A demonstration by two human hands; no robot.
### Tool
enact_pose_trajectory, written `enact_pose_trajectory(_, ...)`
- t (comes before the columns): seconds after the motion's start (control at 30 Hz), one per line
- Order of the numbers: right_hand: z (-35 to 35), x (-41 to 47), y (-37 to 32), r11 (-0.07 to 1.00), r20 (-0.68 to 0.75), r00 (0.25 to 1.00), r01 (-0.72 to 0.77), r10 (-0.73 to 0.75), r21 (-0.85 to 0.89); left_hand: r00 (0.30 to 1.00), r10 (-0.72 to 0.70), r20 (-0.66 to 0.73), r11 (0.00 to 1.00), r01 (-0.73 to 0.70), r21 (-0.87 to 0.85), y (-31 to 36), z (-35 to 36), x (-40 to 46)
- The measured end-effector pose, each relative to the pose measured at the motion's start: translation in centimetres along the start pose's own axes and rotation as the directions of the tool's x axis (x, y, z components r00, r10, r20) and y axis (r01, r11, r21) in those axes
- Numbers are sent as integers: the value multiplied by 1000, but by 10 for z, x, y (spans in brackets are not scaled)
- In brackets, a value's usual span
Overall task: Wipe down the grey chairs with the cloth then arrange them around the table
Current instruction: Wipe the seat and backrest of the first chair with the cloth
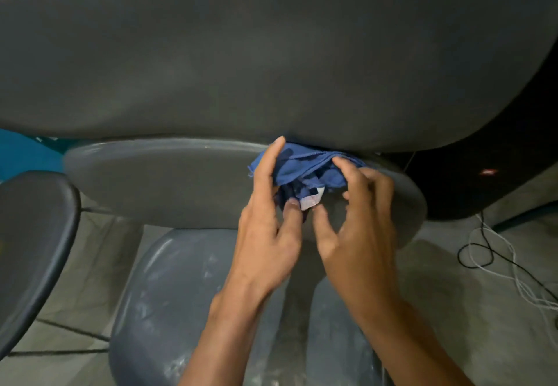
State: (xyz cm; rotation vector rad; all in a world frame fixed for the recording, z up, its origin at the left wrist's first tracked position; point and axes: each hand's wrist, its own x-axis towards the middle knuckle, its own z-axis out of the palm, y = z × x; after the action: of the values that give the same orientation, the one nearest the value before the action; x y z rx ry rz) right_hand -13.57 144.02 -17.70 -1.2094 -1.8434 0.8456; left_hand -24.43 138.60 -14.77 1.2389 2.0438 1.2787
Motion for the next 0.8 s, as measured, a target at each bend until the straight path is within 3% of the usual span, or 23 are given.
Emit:
enact_pose_trajectory(0.1,9,13,-2,997,-134,989,-71,66,-34,999,30,-23,990,-27,139,-1,-15,12)
enact_pose_trajectory(0.2,12,18,-5,994,-173,980,-107,100,-31,993,52,-111,970,-24,240,-1,-22,31)
enact_pose_trajectory(0.33,7,15,-10,986,-151,975,-155,162,56,982,28,-189,982,8,187,-2,-27,47)
enact_pose_trajectory(0.47,2,6,-13,957,-164,952,-227,257,180,996,-64,-66,995,70,78,-2,-33,38)
enact_pose_trajectory(0.57,6,9,-13,961,-198,948,-217,249,169,999,-44,6,992,43,121,-7,-38,35)
enact_pose_trajectory(0.7,10,18,-11,970,-299,923,-225,242,92,995,85,-46,957,-69,281,-8,-38,47)
enact_pose_trajectory(0.8,6,15,-11,952,-260,916,-301,307,63,994,90,-58,944,-66,323,-8,-39,53)
